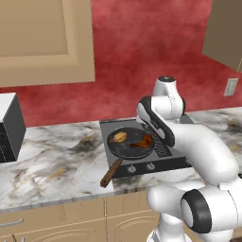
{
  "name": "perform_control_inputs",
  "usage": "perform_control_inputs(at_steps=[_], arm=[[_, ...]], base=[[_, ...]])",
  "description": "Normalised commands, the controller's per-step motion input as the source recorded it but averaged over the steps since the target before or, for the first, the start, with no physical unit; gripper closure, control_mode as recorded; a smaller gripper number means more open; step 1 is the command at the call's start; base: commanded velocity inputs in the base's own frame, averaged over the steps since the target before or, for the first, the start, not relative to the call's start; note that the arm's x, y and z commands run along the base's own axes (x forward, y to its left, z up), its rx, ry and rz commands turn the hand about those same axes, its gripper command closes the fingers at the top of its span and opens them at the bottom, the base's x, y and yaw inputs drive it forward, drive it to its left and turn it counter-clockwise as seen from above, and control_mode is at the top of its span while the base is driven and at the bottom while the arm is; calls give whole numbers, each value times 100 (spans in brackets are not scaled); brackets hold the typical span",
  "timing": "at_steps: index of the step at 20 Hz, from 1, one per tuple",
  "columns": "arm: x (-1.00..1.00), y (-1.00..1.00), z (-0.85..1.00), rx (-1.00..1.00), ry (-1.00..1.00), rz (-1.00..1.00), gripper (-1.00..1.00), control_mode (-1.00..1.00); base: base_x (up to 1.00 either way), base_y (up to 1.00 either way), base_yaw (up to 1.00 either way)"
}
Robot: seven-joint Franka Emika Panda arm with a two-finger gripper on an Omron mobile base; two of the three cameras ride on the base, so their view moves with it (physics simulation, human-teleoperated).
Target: Take the chicken drumsticks from the pan and place one on each plate on the dining counter.
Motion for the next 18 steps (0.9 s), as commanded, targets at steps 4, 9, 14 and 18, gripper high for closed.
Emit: perform_control_inputs(at_steps=[4, 9, 14, 18], arm=[[57, 0, -22, 11, 3, -34, -100, -100], [61, 0, -26, 16, 5, -15, -100, -100], [55, 0, -40, 12, 9, -5, -100, -100], [38, 0, -43, 6, 14, -8, -100, -100]], base=[[0, 0, 0], [0, 0, 0], [0, 0, 0], [0, 0, 0]])
